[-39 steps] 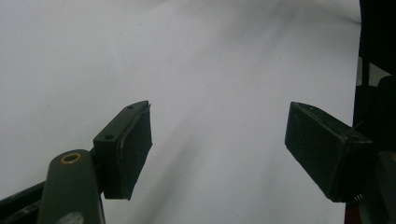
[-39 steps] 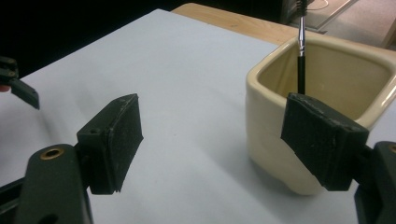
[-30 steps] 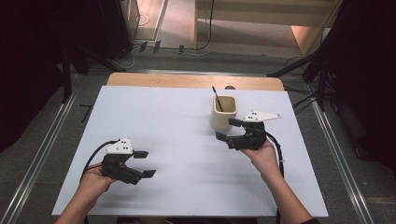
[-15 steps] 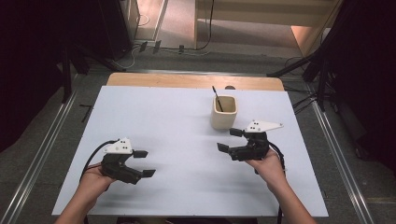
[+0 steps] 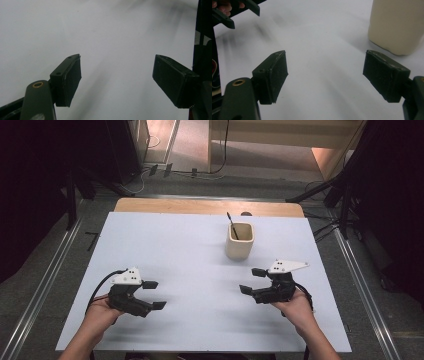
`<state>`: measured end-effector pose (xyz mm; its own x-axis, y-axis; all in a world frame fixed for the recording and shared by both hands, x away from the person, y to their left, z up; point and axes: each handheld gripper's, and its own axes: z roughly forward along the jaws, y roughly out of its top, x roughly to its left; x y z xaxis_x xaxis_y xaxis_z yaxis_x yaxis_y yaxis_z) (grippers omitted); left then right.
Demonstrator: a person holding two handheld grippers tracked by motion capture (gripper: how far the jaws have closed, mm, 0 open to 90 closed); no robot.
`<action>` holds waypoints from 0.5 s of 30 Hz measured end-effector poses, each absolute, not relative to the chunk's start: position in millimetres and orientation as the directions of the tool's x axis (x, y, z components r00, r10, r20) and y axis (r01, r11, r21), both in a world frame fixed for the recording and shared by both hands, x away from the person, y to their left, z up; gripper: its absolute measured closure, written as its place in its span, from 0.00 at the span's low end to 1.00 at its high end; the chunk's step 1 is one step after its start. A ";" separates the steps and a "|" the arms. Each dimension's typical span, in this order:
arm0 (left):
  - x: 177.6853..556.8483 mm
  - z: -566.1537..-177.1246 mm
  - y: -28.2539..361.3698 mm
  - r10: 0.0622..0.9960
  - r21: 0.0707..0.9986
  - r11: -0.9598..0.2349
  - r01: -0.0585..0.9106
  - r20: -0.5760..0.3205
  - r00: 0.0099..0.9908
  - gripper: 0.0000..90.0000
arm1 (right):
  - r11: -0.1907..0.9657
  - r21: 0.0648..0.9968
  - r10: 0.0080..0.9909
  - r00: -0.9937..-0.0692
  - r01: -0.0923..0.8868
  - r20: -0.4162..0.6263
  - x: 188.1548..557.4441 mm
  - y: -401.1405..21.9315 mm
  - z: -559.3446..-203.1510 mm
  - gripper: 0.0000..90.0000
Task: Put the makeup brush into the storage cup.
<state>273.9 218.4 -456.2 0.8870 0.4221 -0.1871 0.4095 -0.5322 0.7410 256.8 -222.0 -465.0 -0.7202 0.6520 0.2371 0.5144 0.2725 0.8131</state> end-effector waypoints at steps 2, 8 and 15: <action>273.3 -455.9 218.6 0.415 0.752 -0.528 0.396 -0.178 0.892 0.26 | 0.277 0.809 0.651 -0.721 0.518 0.238 254.6 -224.0 -466.1 0.23; 273.1 -457.3 218.2 0.411 0.741 -0.545 0.393 -0.172 0.895 0.26 | 0.298 0.799 0.650 -0.724 0.523 0.231 249.1 -226.9 -469.2 0.23; 273.2 -458.0 218.3 0.410 0.733 -0.554 0.395 -0.173 0.895 0.26 | 0.326 0.790 0.654 -0.728 0.519 0.208 244.5 -233.9 -470.9 0.23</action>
<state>273.2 218.3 -458.0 0.8955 0.4101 -0.1731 0.3952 -0.5536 0.7331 244.5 -233.9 -470.9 -0.7276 0.6537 0.2082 0.5189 0.3258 0.7903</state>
